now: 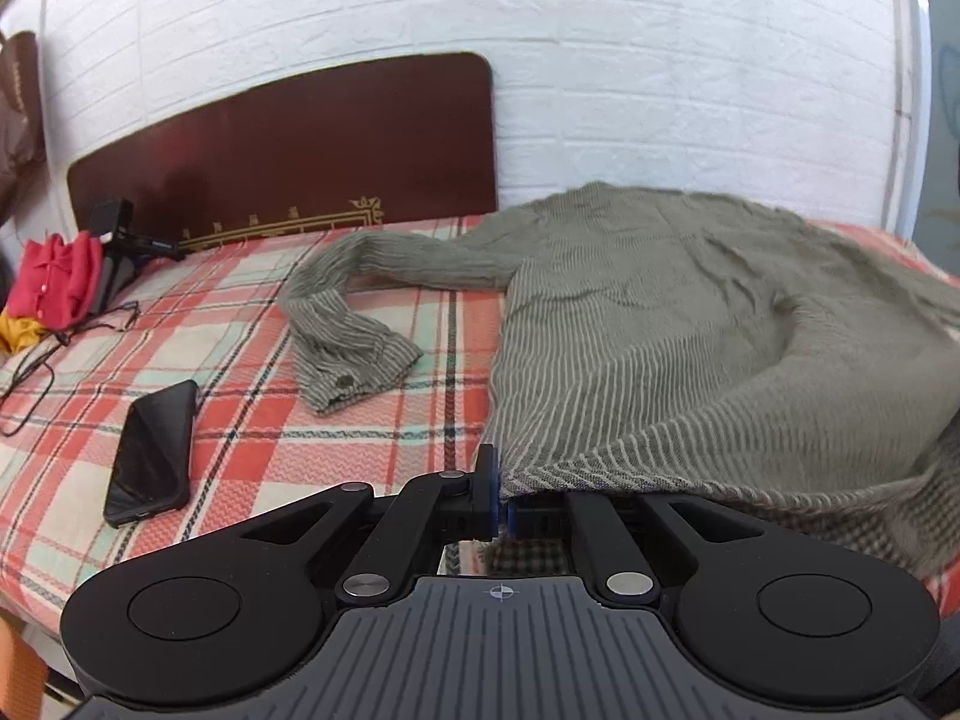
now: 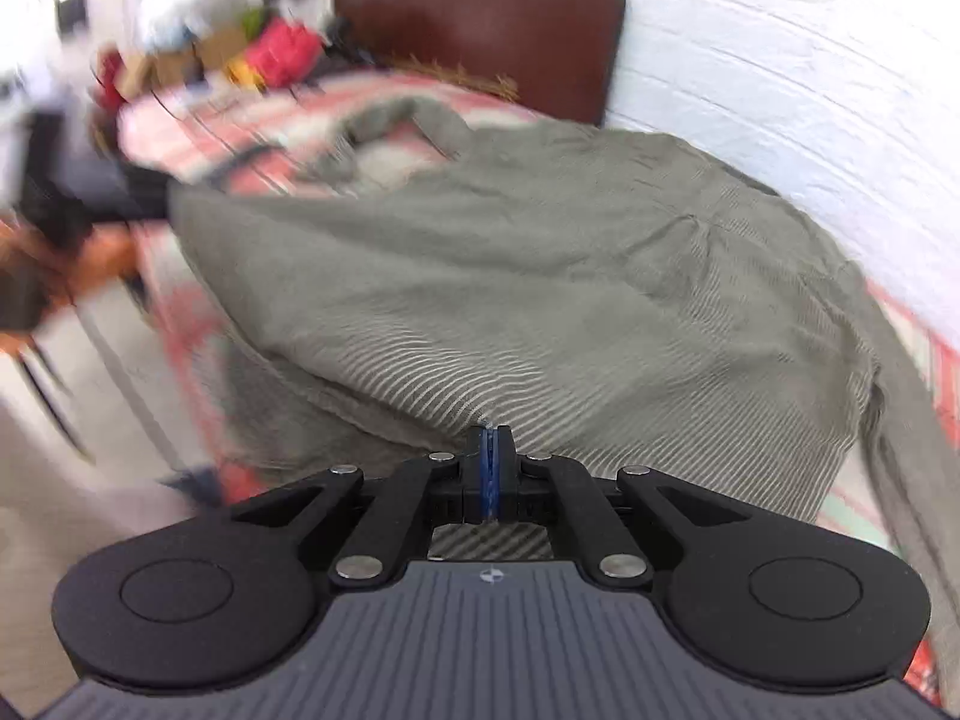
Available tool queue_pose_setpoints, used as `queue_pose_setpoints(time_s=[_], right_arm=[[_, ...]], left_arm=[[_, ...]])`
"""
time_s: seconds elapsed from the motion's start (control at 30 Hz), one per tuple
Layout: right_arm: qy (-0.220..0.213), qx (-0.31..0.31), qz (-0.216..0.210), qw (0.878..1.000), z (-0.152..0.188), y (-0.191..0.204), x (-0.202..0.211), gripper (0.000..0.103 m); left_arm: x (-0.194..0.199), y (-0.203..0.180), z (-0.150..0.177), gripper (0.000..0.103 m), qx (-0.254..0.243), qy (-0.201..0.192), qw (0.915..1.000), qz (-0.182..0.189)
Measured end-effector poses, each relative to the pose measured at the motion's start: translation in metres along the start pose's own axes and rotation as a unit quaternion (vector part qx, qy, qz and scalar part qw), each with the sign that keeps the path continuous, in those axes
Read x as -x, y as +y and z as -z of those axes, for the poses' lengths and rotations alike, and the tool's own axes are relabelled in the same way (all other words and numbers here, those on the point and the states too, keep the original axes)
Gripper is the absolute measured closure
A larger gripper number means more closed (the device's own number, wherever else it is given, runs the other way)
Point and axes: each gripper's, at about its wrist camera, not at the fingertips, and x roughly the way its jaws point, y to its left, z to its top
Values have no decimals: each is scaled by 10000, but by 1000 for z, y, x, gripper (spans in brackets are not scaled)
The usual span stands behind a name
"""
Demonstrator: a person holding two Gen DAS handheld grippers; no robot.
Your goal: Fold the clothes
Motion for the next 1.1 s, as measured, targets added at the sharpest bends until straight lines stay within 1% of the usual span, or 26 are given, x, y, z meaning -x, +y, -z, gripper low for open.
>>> queue_pose_setpoints(time_s=[0.07, 0.13, 0.17, 0.23, 0.27, 0.3, 0.33, 0.37, 0.4, 0.43, 0.47, 0.57, 0.63, 0.7, 0.8, 0.9, 0.97, 1.03, 1.07, 1.1], right_arm=[[21, 24, -197, 9998, 4, 1, 8, 102], [204, 22, -325, 9993, 14, 3, 0, 101], [298, 2, -377, 9988, 20, 4, -6, 99], [355, -62, -380, 9986, 29, 3, -18, 98], [277, -137, -285, 9991, 32, 2, -15, 95], [199, -212, -189, 9994, 36, 0, -13, 83], [115, -310, -90, 9994, 39, -2, -8, 78], [18, -450, 25, 9990, 41, -6, 0, 70], [-71, -581, 160, 9982, 45, -11, 10, 68], [-119, -699, 293, 9971, 49, -16, 19, 67], [-139, -810, 420, 9957, 53, -20, 26, 67], [-167, -1070, 645, 9920, 66, -26, 40, 66], [-166, -1156, 704, 9907, 74, -27, 41, 61], [-134, -1087, 785, 9909, 78, -25, 37, 52], [-122, -807, 791, 9935, 77, -16, 30, 47], [-120, -427, 696, 9966, 72, -7, 19, 46], [-161, -230, 591, 9979, 67, -3, 9, 46], [-194, -164, 440, 9987, 62, -1, -2, 46], [-175, -143, 370, 9991, 59, -2, -9, 47], [-131, -131, 311, 9993, 56, -3, -16, 51]], left_arm=[[-9, -3, 6, 103, -192, 213, 9995, -107], [-18, -11, 15, 103, -510, 421, 9975, -248], [-21, -15, 20, 103, -674, 513, 9959, -318], [-24, -21, 26, 98, -970, 545, 9926, -480], [-23, -24, 28, 94, -1089, 536, 9911, -548], [-22, -25, 29, 88, -1178, 527, 9900, -572], [-20, -26, 30, 75, -1249, 525, 9891, -583], [-18, -25, 30, 71, -1266, 537, 9889, -560], [-16, -23, 29, 67, -1249, 546, 9892, -530], [-13, -21, 28, 57, -1208, 551, 9899, -490], [-11, -19, 27, 50, -1166, 556, 9906, -449], [-5, -19, 25, 47, -1108, 547, 9919, -291], [-2, -19, 23, 47, -1083, 535, 9925, -178], [4, -22, 20, 47, -1064, 509, 9930, -15], [18, -27, 11, 47, -989, 359, 9938, 356], [31, -38, 0, 42, -1000, 78, 9929, 635], [36, -46, -5, 37, -1079, -53, 9913, 750], [35, -53, -8, 37, -1186, -95, 9901, 744], [34, -56, -8, 37, -1228, -79, 9900, 694], [32, -58, -8, 37, -1246, -50, 9900, 658]])
